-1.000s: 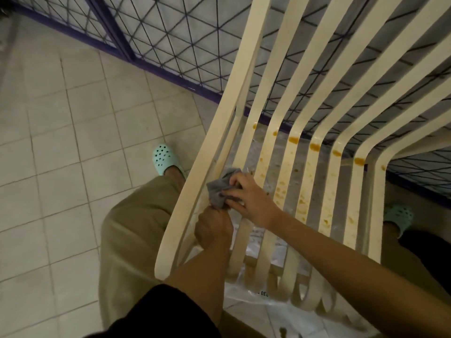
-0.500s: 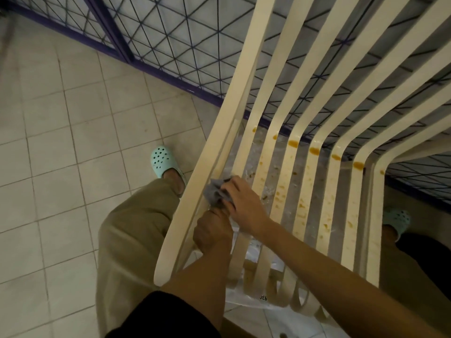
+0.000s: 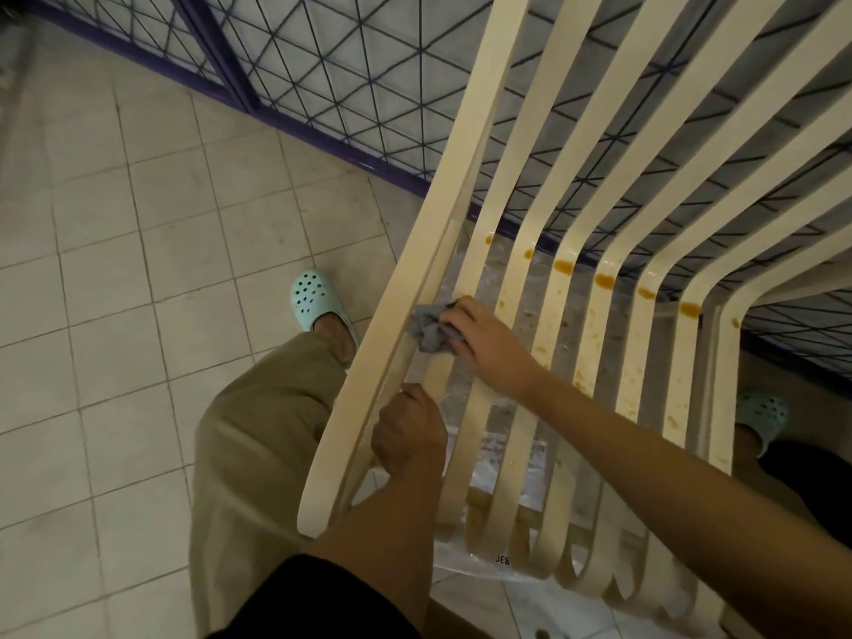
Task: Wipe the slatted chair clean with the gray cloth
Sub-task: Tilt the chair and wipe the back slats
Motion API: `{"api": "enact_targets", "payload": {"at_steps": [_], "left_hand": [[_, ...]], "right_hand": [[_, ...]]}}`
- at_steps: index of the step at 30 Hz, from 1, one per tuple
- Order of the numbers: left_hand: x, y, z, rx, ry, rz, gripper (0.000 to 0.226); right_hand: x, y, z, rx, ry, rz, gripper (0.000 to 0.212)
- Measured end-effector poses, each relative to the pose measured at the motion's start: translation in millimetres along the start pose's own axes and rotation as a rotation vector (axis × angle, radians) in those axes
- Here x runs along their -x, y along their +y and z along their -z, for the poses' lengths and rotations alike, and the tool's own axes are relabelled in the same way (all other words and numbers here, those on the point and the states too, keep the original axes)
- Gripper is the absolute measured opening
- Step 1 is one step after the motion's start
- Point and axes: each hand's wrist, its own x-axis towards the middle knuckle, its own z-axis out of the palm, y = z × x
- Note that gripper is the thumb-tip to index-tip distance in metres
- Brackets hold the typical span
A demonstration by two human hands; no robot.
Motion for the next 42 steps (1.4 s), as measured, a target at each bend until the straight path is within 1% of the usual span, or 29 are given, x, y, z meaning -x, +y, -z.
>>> {"api": "enact_targets", "payload": {"at_steps": [2, 5, 7, 8, 10, 12, 14, 15, 16, 17, 18, 19, 21, 23, 24, 25, 27, 28, 29, 30, 31, 33, 35, 36, 38, 40, 41, 42], "left_hand": [[-3.2, -3.5, -3.8, 0.069, -0.022, -0.006, 0.003], [-3.3, -1.8, 7.8, 0.175, -0.149, -0.003, 0.011], [-8.4, -0.6, 7.4, 0.221, -0.068, 0.04, 0.02], [-7.9, 1.0, 5.7, 0.187, -0.039, 0.048, 0.016], [-4.6, -0.9, 1.4, 0.157, -0.032, -0.002, 0.016], [-4.6, -1.8, 2.0, 0.182, -0.043, 0.003, 0.021], [-4.3, -1.9, 4.4, 0.142, -0.026, 0.02, 0.015], [-5.9, -0.3, 1.9, 0.155, -0.004, 0.009, 0.011], [-4.5, 1.2, 5.1, 0.191, -0.027, -0.001, 0.007], [-2.7, 1.3, 4.1, 0.182, -0.046, -0.007, 0.009], [-1.3, 2.0, 6.7, 0.21, -0.109, 0.003, 0.017], [-2.1, 3.8, 12.0, 0.272, -0.158, 0.048, 0.022], [0.2, 9.6, 15.0, 0.343, -0.192, 0.094, 0.016], [-2.3, 7.8, 4.6, 0.248, -0.11, 0.097, 0.016], [-0.8, 7.7, 8.1, 0.214, -0.132, 0.118, 0.014], [0.9, 8.5, 7.3, 0.203, -0.095, 0.122, 0.018], [-0.4, 7.9, 3.5, 0.237, -0.122, 0.127, 0.024], [-1.5, 8.1, 2.4, 0.23, -0.155, 0.133, 0.023], [-1.9, 8.1, 0.8, 0.23, -0.133, 0.162, 0.022], [-2.8, 7.5, -3.4, 0.205, -0.087, 0.152, 0.022], [-3.0, 8.7, 0.3, 0.197, -0.061, 0.166, 0.024], [-1.4, 6.0, -0.9, 0.176, -0.027, 0.132, 0.03], [1.2, 9.1, 4.2, 0.245, -0.008, 0.132, 0.041], [1.7, 9.3, 5.4, 0.266, 0.002, 0.147, 0.044], [2.5, 8.5, 5.7, 0.307, 0.022, 0.163, 0.048], [2.6, 8.0, 4.9, 0.322, 0.038, 0.178, 0.048], [2.1, 6.8, 4.2, 0.298, 0.009, 0.154, 0.044], [2.9, 7.1, 5.0, 0.251, -0.018, 0.11, 0.034]], "right_hand": [[-14.9, 13.9, 9.5, -0.004, 0.012, -0.044, 0.02], [-37.8, 34.8, 25.8, 0.046, 0.023, -0.091, 0.018], [-53.1, 49.3, 35.8, 0.103, 0.032, -0.108, 0.015], [-60.7, 56.3, 40.3, 0.147, 0.038, -0.116, 0.015], [-75.4, 69.0, 47.1, 0.233, 0.043, -0.14, 0.017], [-87.7, 75.3, 52.3, 0.304, 0.034, -0.162, 0.02], [-94.8, 76.9, 56.6, 0.38, 0.014, -0.168, 0.025], [-96.1, 77.1, 59.2, 0.412, 0.005, -0.168, 0.028], [-95.8, 75.7, 61.1, 0.427, 0.007, -0.174, 0.03], [-94.9, 74.0, 61.5, 0.422, 0.013, -0.191, 0.031], [-93.8, 71.0, 60.3, 0.406, 0.023, -0.212, 0.033], [-92.9, 67.5, 56.9, 0.389, 0.027, -0.237, 0.036], [-91.7, 61.1, 49.0, 0.344, 0.021, -0.292, 0.044], [-92.1, 58.1, 48.9, 0.324, -0.003, -0.306, 0.046], [-93.7, 57.0, 51.5, 0.332, -0.017, -0.303, 0.045], [-94.0, 56.5, 54.2, 0.343, -0.032, -0.305, 0.044], [-97.2, 56.1, 55.6, 0.32, -0.065, -0.328, 0.042], [-98.6, 55.6, 55.1, 0.281, -0.08, -0.346, 0.038], [-100.5, 55.6, 55.1, 0.248, -0.085, -0.355, 0.031], [-102.2, 56.2, 55.7, 0.213, -0.085, -0.365, 0.025], [-103.0, 56.7, 56.6, 0.192, -0.087, -0.374, 0.024], [-101.5, 54.4, 56.5, 0.208, -0.087, -0.382, 0.034], [-96.0, 48.4, 50.7, 0.261, -0.081, -0.381, 0.049], [-92.7, 45.6, 46.4, 0.26, -0.071, -0.39, 0.053], [-85.4, 40.2, 38.2, 0.213, -0.06, -0.397, 0.053], [-74.9, 36.6, 32.8, 0.176, -0.05, -0.367, 0.046], [-67.9, 34.3, 30.2, 0.164, -0.048, -0.344, 0.043], [-59.9, 31.2, 27.5, 0.16, -0.048, -0.315, 0.04]]}}
